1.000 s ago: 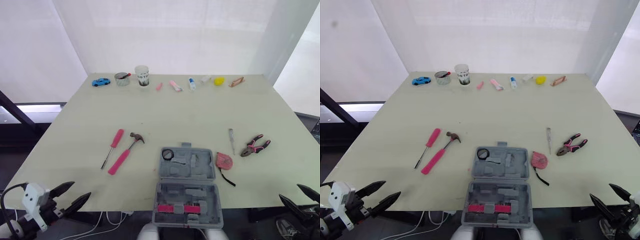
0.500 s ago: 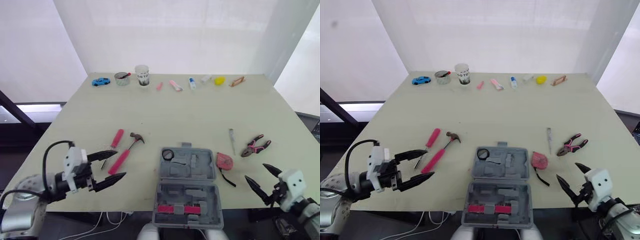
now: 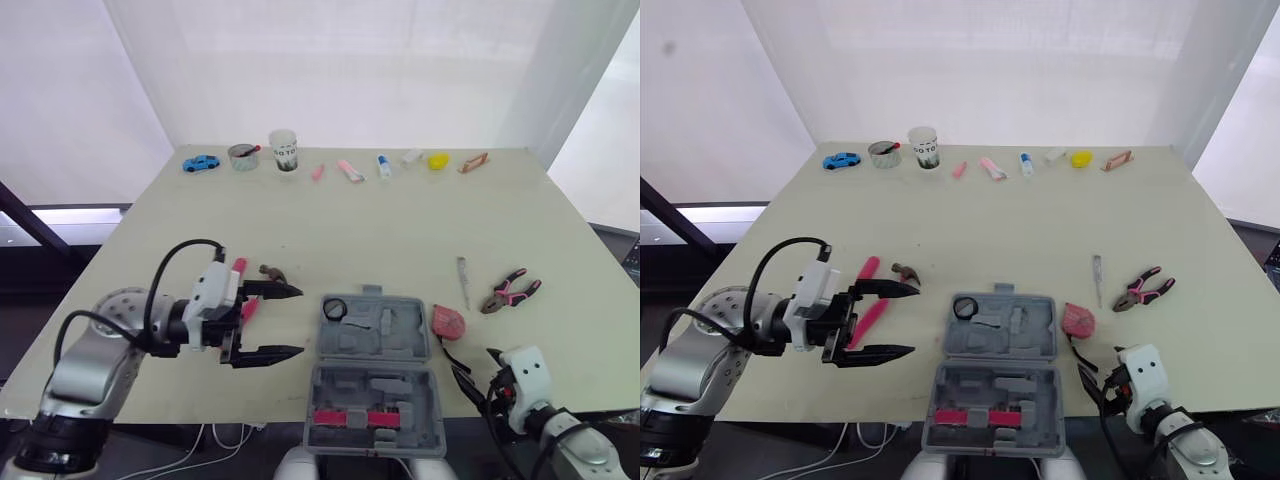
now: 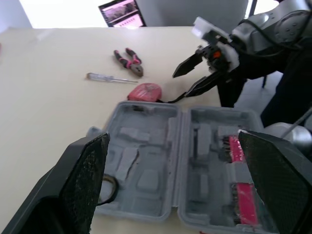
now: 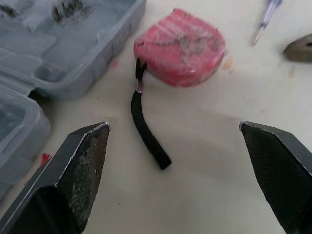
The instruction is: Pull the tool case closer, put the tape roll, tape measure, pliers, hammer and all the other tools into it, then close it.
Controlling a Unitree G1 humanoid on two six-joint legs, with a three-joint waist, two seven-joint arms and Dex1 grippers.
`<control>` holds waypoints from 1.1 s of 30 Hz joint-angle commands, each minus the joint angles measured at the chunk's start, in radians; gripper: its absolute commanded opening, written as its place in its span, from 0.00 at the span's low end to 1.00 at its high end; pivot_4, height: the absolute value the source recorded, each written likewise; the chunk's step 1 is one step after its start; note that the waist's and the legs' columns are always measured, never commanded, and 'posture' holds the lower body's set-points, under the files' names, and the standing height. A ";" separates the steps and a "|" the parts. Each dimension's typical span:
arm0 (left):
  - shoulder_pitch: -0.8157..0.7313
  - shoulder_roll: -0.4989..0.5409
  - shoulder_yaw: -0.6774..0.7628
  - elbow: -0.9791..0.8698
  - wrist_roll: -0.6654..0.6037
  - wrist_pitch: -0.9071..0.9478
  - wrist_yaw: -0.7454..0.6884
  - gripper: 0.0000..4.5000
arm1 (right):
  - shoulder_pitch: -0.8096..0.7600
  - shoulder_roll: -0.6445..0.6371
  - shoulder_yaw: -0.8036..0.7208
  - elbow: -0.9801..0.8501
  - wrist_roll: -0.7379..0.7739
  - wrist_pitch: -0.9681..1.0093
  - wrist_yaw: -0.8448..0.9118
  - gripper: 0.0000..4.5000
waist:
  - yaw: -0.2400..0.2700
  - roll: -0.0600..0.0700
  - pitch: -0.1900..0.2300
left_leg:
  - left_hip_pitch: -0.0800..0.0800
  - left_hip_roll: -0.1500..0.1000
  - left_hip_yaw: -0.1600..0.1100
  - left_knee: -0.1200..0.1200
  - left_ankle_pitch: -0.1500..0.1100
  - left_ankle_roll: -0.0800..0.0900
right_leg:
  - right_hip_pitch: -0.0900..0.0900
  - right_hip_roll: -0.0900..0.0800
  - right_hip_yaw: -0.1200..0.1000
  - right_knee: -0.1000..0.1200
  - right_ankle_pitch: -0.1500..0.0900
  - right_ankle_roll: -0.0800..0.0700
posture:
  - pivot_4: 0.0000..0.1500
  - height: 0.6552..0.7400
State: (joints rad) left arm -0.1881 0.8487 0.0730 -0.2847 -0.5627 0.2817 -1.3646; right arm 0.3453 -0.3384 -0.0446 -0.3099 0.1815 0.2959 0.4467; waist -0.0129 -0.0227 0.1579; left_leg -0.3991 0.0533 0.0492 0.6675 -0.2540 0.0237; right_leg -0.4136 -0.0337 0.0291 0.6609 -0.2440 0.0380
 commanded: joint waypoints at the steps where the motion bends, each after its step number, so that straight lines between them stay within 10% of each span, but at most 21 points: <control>1: -0.023 0.016 -0.016 -0.044 -0.023 0.015 -0.022 0.99 | -0.011 0.002 0.010 -0.033 -0.011 -0.011 -0.014 1.00 | -0.001 0.000 0.000 | 0.000 0.000 0.000 0.000 0.000 0.000 | 0.000 0.000 0.000 0.000 0.000 0.000 | 1.00 1.00; 6: -0.038 0.015 -0.029 -0.055 -0.026 0.023 -0.034 1.00 | -0.037 -0.001 0.042 0.000 -0.042 -0.030 -0.019 0.68 | -0.001 0.000 0.000 | 0.000 0.000 0.000 0.000 0.000 0.000 | 0.000 0.000 0.000 0.000 0.000 0.000 | 1.00 1.00; 33: -0.036 0.007 -0.059 -0.054 0.024 -0.049 -0.041 1.00 | -0.106 0.019 0.087 0.109 -0.063 -0.099 0.003 0.56 | -0.001 0.000 0.000 | 0.000 0.000 0.000 0.000 0.000 0.000 | 0.000 0.001 0.000 0.000 -0.001 0.001 | 1.00 1.00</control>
State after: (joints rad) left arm -0.2124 0.8552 0.0150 -0.3150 -0.5342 0.2480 -1.4009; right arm 0.2395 -0.3223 0.0467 -0.1883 0.1106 0.2074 0.4509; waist -0.0135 -0.0229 0.1580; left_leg -0.3992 0.0530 0.0489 0.6676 -0.2540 0.0238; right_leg -0.4136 -0.0328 0.0293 0.6610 -0.2449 0.0394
